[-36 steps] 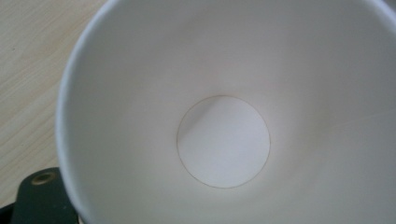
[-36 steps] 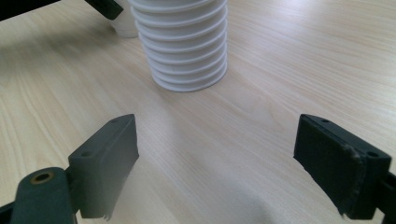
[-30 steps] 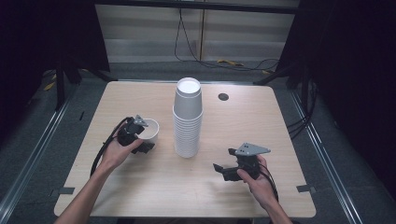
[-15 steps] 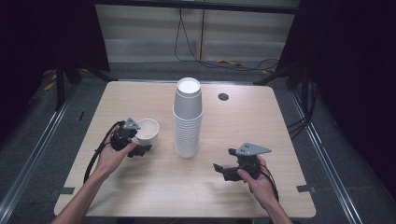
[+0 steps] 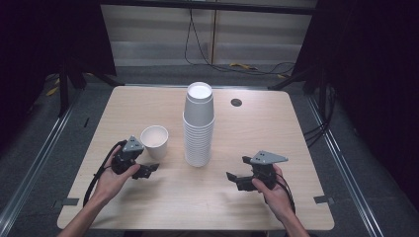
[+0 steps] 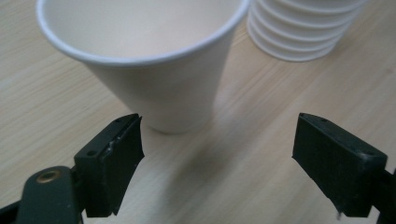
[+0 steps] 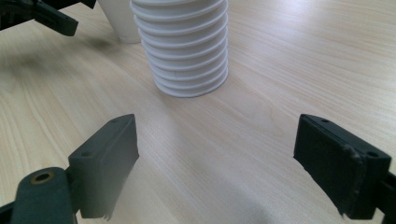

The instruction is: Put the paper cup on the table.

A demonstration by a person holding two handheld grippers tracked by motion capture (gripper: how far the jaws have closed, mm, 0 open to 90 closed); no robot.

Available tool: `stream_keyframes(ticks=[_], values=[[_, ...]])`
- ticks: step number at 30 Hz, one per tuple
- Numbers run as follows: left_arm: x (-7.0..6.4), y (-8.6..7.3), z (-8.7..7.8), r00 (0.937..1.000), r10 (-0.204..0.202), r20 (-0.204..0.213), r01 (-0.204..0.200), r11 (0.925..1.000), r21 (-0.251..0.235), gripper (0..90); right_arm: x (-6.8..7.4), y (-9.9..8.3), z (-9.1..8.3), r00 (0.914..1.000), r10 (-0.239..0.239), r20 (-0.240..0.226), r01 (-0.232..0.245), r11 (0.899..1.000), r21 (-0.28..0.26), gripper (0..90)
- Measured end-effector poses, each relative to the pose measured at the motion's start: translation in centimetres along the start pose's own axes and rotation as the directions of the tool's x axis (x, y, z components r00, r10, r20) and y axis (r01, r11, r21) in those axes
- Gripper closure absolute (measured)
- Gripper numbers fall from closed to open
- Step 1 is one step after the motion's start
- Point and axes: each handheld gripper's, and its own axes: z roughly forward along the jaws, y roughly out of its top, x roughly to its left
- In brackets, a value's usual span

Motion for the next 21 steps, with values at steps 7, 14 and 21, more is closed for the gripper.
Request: stream_keyframes(ticks=[7, 14, 21], values=[[-2.8, -0.1, -0.4, 0.9977, -0.034, 0.058, 0.039, 0.9952, -0.09, 15.9, 0.1, -0.1, -0.2, 1.0, -0.001, -0.004, 0.001, 1.0, -0.004, 13.7], [-4.9, -0.1, -1.6, 0.9977, -0.033, 0.06, 0.041, 0.9896, -0.138, 15.6, 0.0, -0.4, -0.3, 1.0, -0.004, -0.004, 0.004, 1.0, -0.015, 13.6], [-5.6, -1.9, -2.0, 0.9938, -0.023, 0.109, 0.04, 0.9862, -0.16, 15.6, 0.2, -0.7, -0.3, 0.9988, -0.022, -0.043, 0.021, 1.0, -0.019, 13.7]])
